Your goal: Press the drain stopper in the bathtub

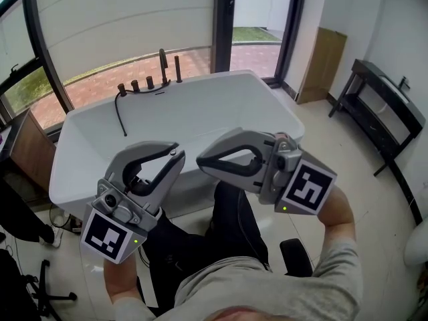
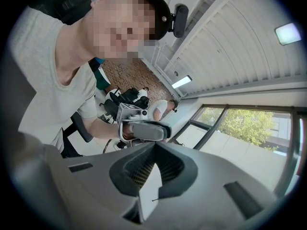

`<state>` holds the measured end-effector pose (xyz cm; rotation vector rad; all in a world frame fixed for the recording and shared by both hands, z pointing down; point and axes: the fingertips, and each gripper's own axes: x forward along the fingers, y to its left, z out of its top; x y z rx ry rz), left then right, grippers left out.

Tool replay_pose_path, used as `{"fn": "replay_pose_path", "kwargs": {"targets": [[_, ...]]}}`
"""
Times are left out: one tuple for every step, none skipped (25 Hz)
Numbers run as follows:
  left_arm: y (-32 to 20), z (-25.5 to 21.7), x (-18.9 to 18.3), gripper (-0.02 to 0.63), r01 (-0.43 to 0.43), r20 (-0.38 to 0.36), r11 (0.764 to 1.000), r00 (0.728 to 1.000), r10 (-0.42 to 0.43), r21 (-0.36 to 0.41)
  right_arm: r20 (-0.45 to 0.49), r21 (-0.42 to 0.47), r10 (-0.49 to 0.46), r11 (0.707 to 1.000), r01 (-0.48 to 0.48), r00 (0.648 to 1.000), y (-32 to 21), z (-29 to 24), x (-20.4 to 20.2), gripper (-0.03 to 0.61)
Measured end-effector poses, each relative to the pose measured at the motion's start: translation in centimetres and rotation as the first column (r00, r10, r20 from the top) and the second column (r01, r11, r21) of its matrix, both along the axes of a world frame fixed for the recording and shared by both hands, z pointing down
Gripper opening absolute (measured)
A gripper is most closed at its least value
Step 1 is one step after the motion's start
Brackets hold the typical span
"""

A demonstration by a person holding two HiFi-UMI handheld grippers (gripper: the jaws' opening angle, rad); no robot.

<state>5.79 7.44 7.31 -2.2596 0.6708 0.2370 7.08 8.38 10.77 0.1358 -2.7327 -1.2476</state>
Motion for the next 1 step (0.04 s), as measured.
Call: {"fn": "replay_pose_path", "kwargs": {"targets": [[0.00, 0.07, 0.01, 0.049, 0.000, 0.001, 1.000, 1.000, 0.000, -0.001, 0.000, -0.001, 0.000, 1.000, 0.000, 1.000, 0.00, 0.07, -0.01, 0.002]]}}
